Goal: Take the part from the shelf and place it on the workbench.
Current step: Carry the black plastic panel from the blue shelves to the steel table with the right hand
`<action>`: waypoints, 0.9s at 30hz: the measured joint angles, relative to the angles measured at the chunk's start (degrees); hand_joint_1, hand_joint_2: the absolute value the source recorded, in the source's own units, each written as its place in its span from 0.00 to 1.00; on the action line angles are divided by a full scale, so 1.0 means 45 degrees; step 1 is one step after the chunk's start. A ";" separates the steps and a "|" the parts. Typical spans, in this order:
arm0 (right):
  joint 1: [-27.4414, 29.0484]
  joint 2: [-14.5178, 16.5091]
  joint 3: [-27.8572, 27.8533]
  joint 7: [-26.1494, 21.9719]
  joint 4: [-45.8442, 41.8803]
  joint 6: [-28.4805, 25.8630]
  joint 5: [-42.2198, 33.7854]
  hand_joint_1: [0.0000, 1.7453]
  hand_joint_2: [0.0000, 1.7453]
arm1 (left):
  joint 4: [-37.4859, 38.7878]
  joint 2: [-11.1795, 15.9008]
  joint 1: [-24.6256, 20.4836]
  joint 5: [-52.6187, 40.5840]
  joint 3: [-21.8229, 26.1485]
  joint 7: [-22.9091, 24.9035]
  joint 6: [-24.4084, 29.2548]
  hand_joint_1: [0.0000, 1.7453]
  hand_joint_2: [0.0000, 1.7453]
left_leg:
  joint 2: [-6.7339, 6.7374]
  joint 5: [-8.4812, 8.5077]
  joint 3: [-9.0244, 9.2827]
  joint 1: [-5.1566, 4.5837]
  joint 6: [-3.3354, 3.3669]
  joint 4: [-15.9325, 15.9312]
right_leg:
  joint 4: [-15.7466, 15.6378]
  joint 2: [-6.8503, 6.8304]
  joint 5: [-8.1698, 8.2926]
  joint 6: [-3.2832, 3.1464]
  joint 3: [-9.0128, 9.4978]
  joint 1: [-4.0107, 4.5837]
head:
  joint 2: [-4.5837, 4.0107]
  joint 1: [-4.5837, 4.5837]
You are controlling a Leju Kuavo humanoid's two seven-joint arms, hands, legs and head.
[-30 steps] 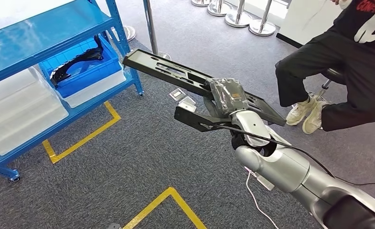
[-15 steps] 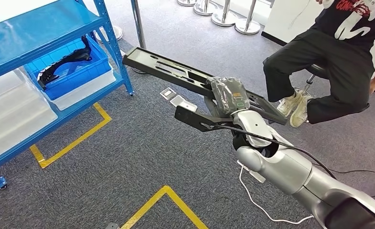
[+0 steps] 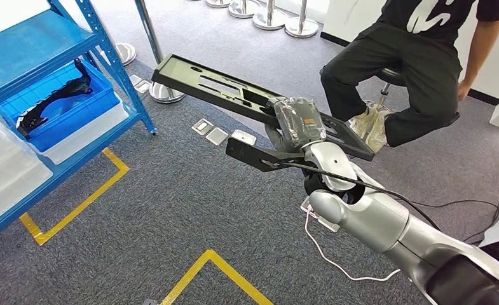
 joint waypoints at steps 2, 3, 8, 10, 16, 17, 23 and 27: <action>0.0000 0.0000 0.0000 0.0000 0.0000 0.0000 0.0000 1.00 1.00 | 0.0000 0.0000 0.0000 0.0000 0.0000 0.0000 0.0000 0.00 1.00 | 0.0000 0.0000 0.0000 0.0000 0.0000 0.0000 | 0.0000 0.0000 0.0000 0.0000 0.0000 0.0000 | 0.0000 0.0000; 0.0000 0.0000 0.0000 0.0000 0.0000 0.0000 0.0000 1.00 1.00 | 0.0000 0.0000 0.0000 0.0000 0.0000 0.0000 0.0000 0.00 1.00 | 0.0000 0.0001 -0.0002 0.0000 0.0001 0.0004 | 0.0000 0.0001 0.0000 0.0000 0.0000 0.0000 | 0.0000 0.0000; -0.0001 0.0000 0.0033 0.0000 0.0022 -0.0001 0.0000 1.00 1.00 | 0.0000 0.0000 0.0014 0.0000 0.0000 0.0000 0.0000 0.00 1.00 | -0.0012 0.0292 0.0057 -0.0036 0.0087 -0.0167 | 0.0001 0.0116 0.0006 -0.0008 0.0004 0.0036 | 0.0003 -0.0050; -0.0013 0.0018 0.0063 -0.0012 0.0045 -0.0040 -0.0001 1.00 1.00 | 0.0004 0.0006 0.0018 0.0002 0.0002 0.0005 -0.0004 0.00 1.00 | -0.0247 0.1189 0.0805 -0.0134 0.0327 -0.1898 | 0.0007 0.0324 0.0030 0.0014 -0.0012 0.0057 | 0.0001 -0.0129; -0.0101 0.0043 0.0155 -0.0044 0.0180 -0.0119 -0.0005 1.00 1.00 | 0.0019 0.0010 0.0029 0.0019 0.0019 0.0039 -0.0079 0.00 1.00 | -0.0020 0.2227 0.1717 -0.0103 0.0738 -0.4345 | 0.2953 -0.0042 -0.1433 0.0555 -0.1453 -0.0064 | 0.0002 0.0142; -0.0088 0.0042 0.0166 -0.0045 0.0197 -0.0118 -0.0005 1.00 1.00 | 0.0019 0.0008 0.0032 0.0019 0.0019 0.0039 -0.0080 0.00 1.00 | 0.0059 0.2219 0.1705 -0.0091 0.0729 -0.4323 | 0.3342 -0.0078 -0.1485 0.0600 -0.1623 -0.0106 | 0.0001 0.0195; -0.0156 0.0053 0.0168 -0.0050 0.0267 -0.0121 -0.0005 1.00 1.00 | 0.0020 0.0004 0.0022 0.0027 0.0027 0.0040 -0.0086 0.00 1.00 | 0.0463 0.1999 0.1643 -0.0077 0.0395 -0.4001 | 0.0069 -0.0600 -0.0022 0.0555 -0.0032 -0.0092 | 0.0002 0.0530; -0.0194 0.0064 0.0169 -0.0060 0.0321 -0.0121 -0.0005 1.00 1.00 | 0.0019 0.0004 0.0016 0.0029 0.0036 0.0044 -0.0101 0.00 1.00 | 0.0465 0.1761 0.1606 -0.0056 0.0140 -0.3726 | -0.0001 -0.0338 0.0015 0.0216 -0.0057 -0.0078 | 0.0003 0.0358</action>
